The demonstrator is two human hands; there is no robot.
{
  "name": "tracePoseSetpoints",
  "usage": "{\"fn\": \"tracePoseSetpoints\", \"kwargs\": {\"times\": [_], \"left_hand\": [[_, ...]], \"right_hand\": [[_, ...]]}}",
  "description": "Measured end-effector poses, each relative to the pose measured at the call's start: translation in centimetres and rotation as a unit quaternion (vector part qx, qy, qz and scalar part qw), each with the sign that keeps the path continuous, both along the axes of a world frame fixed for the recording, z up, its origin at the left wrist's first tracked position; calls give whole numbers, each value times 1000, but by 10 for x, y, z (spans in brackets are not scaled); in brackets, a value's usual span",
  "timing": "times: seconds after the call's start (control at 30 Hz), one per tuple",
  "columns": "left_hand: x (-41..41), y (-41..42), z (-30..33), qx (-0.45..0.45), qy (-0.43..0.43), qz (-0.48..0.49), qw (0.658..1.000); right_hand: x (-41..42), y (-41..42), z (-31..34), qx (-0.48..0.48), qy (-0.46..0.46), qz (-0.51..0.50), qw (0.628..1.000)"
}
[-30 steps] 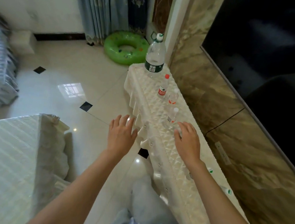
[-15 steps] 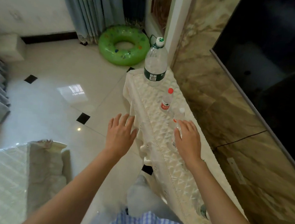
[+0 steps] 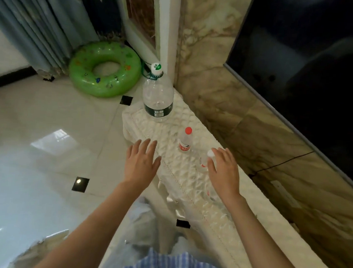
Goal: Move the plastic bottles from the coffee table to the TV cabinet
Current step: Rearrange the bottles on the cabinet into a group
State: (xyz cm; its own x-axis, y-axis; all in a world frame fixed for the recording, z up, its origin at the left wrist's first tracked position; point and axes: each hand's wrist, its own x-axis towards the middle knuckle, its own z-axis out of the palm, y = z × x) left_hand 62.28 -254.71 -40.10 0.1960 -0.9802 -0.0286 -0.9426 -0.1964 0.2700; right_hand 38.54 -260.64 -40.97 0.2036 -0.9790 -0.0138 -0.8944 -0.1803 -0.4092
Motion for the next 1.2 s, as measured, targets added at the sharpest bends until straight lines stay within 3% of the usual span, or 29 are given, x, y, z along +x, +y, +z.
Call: {"fn": "tracePoseSetpoints", "kwargs": {"times": [0.47, 0.87, 1.2], "left_hand": [[33, -135, -29, 6, -31, -254, 967], [15, -220, -106, 67, -10, -308, 949], [18, -269, -188, 120, 96, -354, 923]], "right_hand": [[34, -16, -35, 33, 23, -230, 972], [12, -58, -105, 127, -22, -302, 945], [28, -81, -170, 165, -104, -361, 912]]}}
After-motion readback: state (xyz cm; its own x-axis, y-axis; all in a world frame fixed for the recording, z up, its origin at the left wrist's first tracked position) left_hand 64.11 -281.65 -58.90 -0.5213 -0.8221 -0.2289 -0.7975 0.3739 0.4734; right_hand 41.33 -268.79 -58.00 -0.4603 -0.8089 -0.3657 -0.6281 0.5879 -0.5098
